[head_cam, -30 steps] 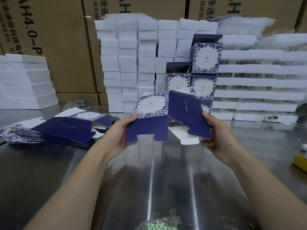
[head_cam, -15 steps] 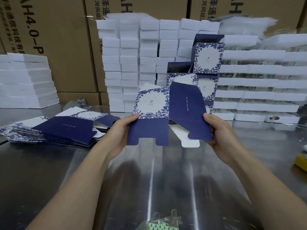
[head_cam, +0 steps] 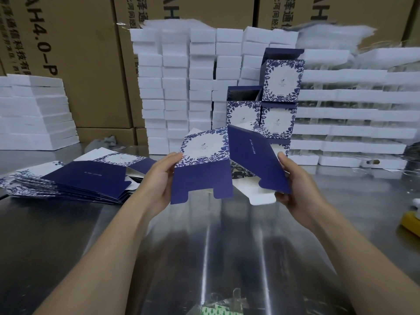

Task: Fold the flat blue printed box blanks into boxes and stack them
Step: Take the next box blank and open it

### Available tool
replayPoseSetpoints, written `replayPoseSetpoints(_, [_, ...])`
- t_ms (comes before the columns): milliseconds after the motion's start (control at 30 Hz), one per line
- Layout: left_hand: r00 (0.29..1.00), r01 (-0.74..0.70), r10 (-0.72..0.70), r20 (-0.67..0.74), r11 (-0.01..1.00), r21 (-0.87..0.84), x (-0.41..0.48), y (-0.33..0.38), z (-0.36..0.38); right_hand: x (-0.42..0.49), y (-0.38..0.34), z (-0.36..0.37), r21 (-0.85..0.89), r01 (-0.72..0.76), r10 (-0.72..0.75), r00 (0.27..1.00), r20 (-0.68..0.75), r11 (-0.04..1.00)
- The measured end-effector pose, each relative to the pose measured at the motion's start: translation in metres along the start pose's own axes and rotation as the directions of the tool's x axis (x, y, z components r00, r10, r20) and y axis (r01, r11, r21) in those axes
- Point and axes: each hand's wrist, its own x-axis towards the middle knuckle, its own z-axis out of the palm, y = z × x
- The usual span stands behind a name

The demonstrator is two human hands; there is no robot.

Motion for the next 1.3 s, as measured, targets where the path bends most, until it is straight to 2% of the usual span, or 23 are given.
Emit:
replayPoseSetpoints(167, [0.999, -0.002, 0.003, -0.032, 0.999, 0.05, 0.0029, -0.0023, -0.0027, 0.0037, 0.0042, -0.0004, -0.001, 0.002, -0.002, 1.0, -0.031, 1.0])
replayPoseSetpoints(400, [0.998, 0.069, -0.069, -0.005, 0.998, -0.007, 0.0055, -0.0046, -0.007, -0.0005, -0.0028, 0.0032, 0.047, 0.073, -0.077, 0.994, 0.075, 0.996])
replayPoseSetpoints(500, [0.995, 0.092, -0.093, -0.028, 0.996, -0.008, 0.0033, -0.0067, -0.0026, -0.0014, 0.0007, 0.0045, -0.015, 0.058, -0.056, 0.992, 0.112, 0.998])
replayPoseSetpoints(633, [0.999, 0.018, -0.019, -0.04, 0.999, -0.029, 0.0015, -0.0022, -0.0034, 0.0002, 0.0039, 0.0049, -0.117, 0.029, -0.019, 0.995, 0.093, 0.993])
replayPoseSetpoints(800, [1.0, 0.01, -0.01, -0.001, 1.0, -0.029, -0.0006, -0.001, -0.001, -0.0017, 0.005, 0.0055, -0.13, 0.013, -0.002, 0.996, 0.088, 0.991])
replayPoseSetpoints(967, [0.999, 0.044, -0.044, 0.008, 0.999, -0.024, 0.0033, -0.0043, -0.0006, -0.0006, 0.0007, 0.0037, 0.019, 0.017, -0.017, 1.0, 0.004, 1.0])
replayPoseSetpoints(1067, [0.999, 0.042, -0.041, 0.012, 0.999, -0.011, 0.004, -0.0046, -0.0004, -0.0016, -0.0036, 0.0017, 0.09, -0.005, 0.001, 0.999, 0.042, 0.996])
replayPoseSetpoints(1300, [1.0, 0.003, -0.002, 0.007, 0.998, -0.069, 0.0029, -0.0024, -0.0041, -0.0027, -0.0019, 0.0064, 0.016, -0.029, 0.028, 0.999, 0.04, 0.999])
